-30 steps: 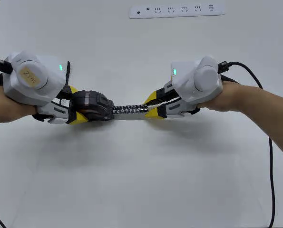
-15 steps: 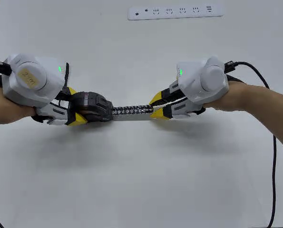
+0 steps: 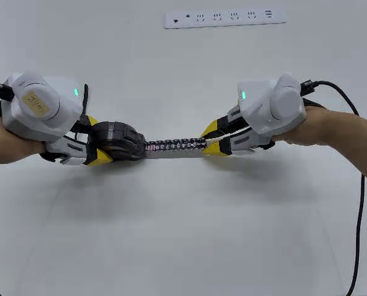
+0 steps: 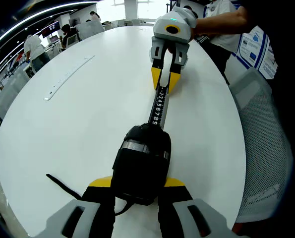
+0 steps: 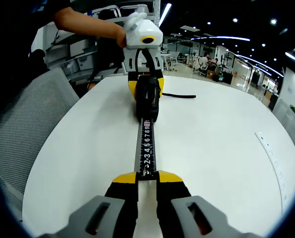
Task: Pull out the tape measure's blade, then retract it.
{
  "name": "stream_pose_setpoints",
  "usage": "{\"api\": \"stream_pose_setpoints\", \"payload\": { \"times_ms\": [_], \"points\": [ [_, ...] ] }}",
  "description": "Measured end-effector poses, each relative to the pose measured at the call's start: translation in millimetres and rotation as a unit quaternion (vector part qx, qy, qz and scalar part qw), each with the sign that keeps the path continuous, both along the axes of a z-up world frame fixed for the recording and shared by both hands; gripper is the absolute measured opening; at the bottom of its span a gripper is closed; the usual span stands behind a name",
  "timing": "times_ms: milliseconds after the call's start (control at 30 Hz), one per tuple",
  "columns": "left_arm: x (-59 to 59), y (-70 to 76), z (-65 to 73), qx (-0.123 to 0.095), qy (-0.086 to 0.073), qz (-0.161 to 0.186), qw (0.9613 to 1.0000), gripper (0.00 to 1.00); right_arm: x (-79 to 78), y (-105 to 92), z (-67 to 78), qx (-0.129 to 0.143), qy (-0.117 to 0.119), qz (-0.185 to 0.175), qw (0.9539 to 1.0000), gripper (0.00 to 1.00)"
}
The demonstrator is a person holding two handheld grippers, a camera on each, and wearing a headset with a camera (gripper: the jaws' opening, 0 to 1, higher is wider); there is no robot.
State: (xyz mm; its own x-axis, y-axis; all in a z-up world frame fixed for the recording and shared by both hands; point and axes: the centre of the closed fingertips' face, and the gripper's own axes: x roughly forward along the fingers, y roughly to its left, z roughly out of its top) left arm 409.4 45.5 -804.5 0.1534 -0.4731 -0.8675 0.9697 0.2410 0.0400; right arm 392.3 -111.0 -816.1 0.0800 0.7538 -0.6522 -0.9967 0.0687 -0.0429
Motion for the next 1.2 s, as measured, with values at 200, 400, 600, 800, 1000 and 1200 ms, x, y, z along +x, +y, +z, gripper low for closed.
{"api": "stream_pose_setpoints", "payload": {
  "times_ms": [200, 400, 600, 800, 1000, 1200],
  "points": [
    [0.2, -0.5, -0.3, -0.001, 0.000, 0.000, 1.0000, 0.30, -1.0, -9.6, -1.2, -0.004, 0.001, -0.003, 1.0000, 0.12],
    [0.3, -0.6, -0.6, -0.001, 0.001, 0.001, 1.0000, 0.30, -1.2, -17.8, -0.7, -0.005, 0.005, -0.007, 1.0000, 0.12],
    [0.5, -1.3, -0.8, -0.001, 0.002, 0.000, 1.0000, 0.30, -1.9, -27.6, -2.4, -0.009, 0.007, -0.011, 0.9999, 0.12],
    [0.2, -1.5, -0.9, 0.000, 0.002, -0.001, 1.0000, 0.30, -3.1, -37.2, -3.5, -0.014, 0.009, -0.015, 0.9997, 0.12],
    [0.2, -1.4, -1.2, 0.000, 0.002, -0.002, 1.0000, 0.30, -4.7, -47.4, -3.9, -0.020, 0.010, -0.019, 0.9996, 0.12],
    [-0.3, -1.6, -1.2, 0.000, 0.003, -0.001, 1.0000, 0.30, -5.5, -57.1, -3.6, -0.026, 0.011, -0.022, 0.9994, 0.12]
  ]
}}
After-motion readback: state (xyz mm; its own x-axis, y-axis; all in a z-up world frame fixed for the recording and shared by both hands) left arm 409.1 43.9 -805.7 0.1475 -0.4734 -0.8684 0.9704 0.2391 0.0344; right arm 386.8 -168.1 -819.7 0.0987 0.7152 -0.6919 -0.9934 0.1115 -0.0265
